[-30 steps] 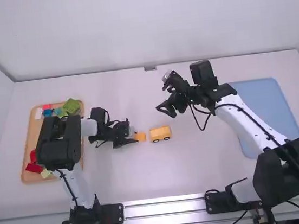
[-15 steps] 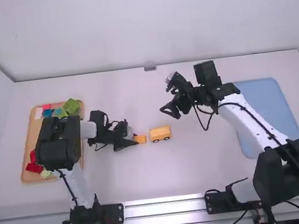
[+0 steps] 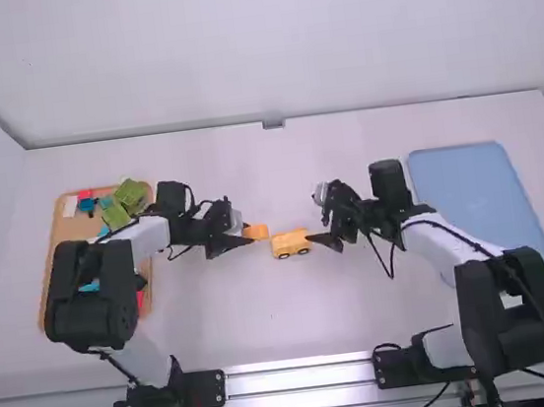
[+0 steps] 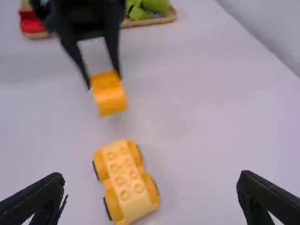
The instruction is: Assemble lego blocks to make yellow taxi
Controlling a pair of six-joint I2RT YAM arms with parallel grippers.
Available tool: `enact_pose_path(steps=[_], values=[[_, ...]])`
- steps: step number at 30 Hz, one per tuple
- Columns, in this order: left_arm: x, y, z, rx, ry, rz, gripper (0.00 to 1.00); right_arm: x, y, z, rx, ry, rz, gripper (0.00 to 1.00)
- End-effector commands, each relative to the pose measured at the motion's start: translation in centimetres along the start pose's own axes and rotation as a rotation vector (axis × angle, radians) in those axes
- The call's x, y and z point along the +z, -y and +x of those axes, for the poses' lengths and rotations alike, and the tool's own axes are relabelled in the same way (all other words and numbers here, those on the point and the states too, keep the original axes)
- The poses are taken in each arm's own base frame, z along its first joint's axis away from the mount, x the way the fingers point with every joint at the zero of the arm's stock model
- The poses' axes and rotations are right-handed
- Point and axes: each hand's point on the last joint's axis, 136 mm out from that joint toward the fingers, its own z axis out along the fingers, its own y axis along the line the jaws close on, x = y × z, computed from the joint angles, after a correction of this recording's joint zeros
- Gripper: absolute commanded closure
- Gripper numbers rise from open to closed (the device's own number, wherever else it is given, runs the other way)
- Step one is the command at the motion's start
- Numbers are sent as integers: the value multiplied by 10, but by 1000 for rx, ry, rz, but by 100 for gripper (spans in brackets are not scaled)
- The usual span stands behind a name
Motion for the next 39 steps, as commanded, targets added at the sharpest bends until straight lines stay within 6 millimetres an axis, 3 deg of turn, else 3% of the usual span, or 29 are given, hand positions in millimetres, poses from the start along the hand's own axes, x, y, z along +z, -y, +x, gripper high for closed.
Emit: enact_pose_path(steps=[1, 8, 14, 19, 23, 26, 31, 34, 39], values=[[10, -3, -14, -95, -20, -6, 94, 3, -17, 5, -11, 38, -28, 2], [46, 3, -23, -113, -119, -20, 98, 22, -34, 31, -44, 62, -120, 2], [66, 14, -36, -156, -122, -1, 98, 39, -20, 54, -82, 99, -196, 2], [74, 22, -31, -146, -152, -4, 98, 51, -29, 67, -122, 173, -290, 2], [80, 14, -34, -141, -139, -70, 98, 55, -21, 63, -150, 249, -308, 2], [81, 17, -39, -113, -97, -51, 98, 63, -18, 66, -95, 212, -324, 2], [81, 21, -34, -98, -120, -39, 98, 78, -19, 62, -168, 206, -337, 2], [81, 24, -31, -81, -131, -27, 98, 84, -12, 62, -99, 158, -330, 2], [81, 28, -26, -86, -133, -29, 98, 91, -26, 71, -145, 110, -352, 2]])
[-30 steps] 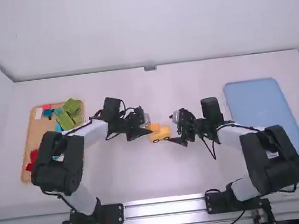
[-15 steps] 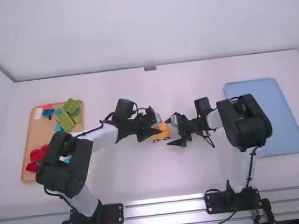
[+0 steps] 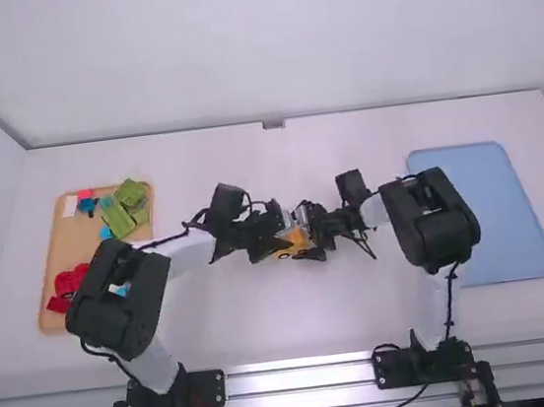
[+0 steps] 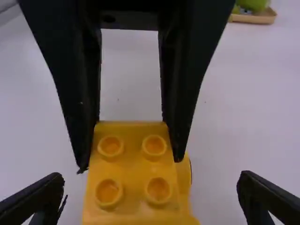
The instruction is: Assemble lego blocks to make yellow taxi
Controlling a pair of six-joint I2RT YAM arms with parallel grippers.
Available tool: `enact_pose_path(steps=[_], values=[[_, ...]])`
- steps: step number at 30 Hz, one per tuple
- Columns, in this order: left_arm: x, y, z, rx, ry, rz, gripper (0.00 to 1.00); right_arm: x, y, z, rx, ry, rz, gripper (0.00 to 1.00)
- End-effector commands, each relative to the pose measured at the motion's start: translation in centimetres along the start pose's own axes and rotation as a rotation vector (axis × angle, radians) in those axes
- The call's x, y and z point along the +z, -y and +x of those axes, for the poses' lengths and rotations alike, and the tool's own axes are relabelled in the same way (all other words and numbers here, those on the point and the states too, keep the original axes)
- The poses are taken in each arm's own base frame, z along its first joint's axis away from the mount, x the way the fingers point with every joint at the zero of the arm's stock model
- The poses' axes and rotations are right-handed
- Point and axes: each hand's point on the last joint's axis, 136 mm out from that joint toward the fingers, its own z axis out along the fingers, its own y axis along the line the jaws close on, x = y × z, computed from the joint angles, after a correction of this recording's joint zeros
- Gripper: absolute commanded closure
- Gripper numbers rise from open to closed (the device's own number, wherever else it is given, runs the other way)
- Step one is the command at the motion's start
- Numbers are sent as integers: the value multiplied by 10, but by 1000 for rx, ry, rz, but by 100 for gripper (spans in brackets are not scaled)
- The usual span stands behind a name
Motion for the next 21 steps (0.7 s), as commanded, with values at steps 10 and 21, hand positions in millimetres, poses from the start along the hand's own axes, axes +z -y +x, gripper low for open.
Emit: enact_pose_path(steps=[10, 21], values=[[-12, 3, -13, 0, 33, -37, 98, -2, -10, 20, 56, -28, 24, 1], [-12, 12, -7, 61, 72, -40, 98, 4, -17, 37, 60, -63, 28, 3]])
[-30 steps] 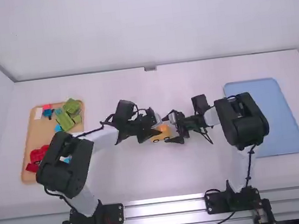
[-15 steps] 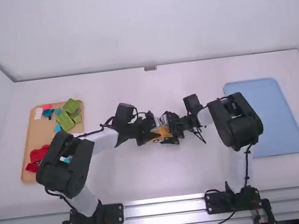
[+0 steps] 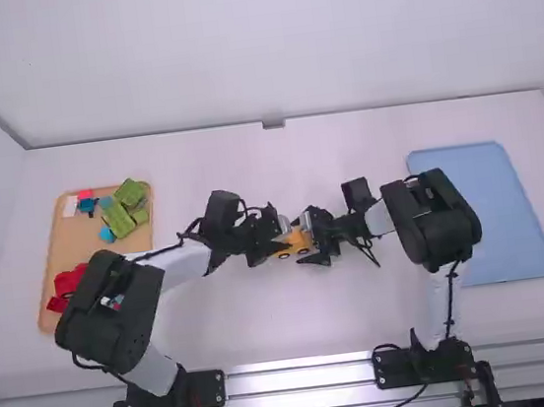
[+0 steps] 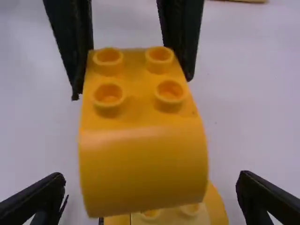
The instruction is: Assemble lego blocks to make yellow taxi
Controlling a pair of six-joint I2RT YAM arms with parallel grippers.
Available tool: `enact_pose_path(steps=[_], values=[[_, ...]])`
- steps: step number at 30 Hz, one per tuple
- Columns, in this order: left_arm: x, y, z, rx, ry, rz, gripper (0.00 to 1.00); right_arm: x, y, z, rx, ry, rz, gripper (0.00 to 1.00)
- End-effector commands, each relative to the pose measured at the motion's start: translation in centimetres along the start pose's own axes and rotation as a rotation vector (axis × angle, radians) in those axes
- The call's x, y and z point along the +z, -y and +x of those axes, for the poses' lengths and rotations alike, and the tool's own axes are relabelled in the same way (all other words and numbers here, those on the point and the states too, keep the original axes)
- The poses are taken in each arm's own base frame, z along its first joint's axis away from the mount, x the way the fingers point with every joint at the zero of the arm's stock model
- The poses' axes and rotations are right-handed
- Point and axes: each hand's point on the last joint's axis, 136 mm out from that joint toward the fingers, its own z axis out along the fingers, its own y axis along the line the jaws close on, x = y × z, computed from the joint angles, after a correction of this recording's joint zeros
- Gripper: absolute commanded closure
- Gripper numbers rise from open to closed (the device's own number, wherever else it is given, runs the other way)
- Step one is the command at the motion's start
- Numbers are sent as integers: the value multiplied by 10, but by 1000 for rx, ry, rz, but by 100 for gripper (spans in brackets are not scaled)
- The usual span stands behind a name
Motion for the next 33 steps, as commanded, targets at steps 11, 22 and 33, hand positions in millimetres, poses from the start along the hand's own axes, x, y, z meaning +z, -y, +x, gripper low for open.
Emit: enact_pose_path(steps=[11, 22, 33], values=[[-10, 1, 2, 23, 44, -31, 98, 7, 11, 7, 77, 138, -36, 2], [-4, -6, 5, 30, 91, -20, 98, 19, 12, 7, 54, 94, -45, 21], [-1, -6, 12, 27, 63, -27, 98, 22, 7, 7, 83, 89, -61, 45]])
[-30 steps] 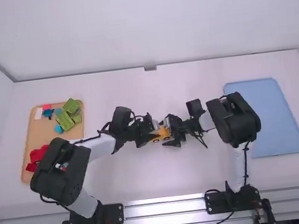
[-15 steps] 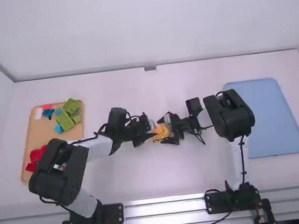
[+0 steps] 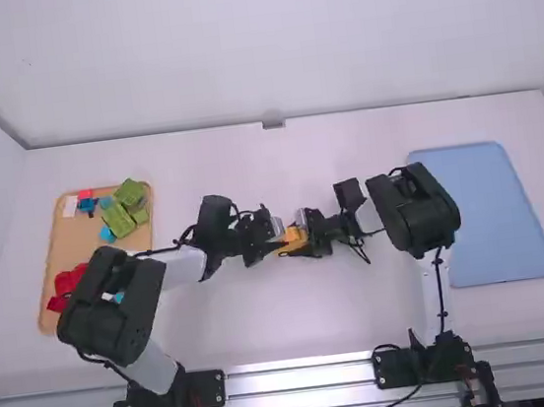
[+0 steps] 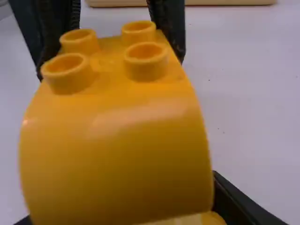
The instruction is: Assemble lego blocks to make yellow taxi
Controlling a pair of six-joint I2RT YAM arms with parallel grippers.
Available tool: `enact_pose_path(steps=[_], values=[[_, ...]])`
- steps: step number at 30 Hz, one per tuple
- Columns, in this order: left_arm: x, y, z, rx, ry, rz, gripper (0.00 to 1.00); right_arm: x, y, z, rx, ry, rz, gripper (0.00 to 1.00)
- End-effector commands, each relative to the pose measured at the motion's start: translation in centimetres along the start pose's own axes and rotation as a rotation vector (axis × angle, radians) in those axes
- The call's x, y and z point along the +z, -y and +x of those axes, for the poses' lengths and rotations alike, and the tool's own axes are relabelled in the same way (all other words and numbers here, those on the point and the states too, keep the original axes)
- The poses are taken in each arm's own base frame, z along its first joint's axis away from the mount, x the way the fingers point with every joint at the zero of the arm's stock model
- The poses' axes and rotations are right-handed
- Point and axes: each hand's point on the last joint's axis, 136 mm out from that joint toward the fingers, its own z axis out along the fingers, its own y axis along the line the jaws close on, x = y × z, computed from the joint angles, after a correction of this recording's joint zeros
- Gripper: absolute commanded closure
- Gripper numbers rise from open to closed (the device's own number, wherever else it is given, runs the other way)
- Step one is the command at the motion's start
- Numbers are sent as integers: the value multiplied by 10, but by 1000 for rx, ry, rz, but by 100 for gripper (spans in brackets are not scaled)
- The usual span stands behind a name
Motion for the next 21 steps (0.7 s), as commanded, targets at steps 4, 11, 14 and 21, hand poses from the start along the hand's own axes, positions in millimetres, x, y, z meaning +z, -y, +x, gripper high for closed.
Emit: enact_pose_path(steps=[4, 11, 14, 21], values=[[8, 4, 9, -2, 2, 22, 98, 6, -2, 1, -1, -5, -19, 45], [12, 7, 10, -16, 12, 57, 98, 6, -2, 1, -1, -4, -18, 45], [13, 7, 13, -22, 0, 54, 98, 6, -2, 1, -2, -4, -17, 45], [18, -3, 25, -21, -42, 9, 98, 8, -6, 1, -5, -6, -32, 44]])
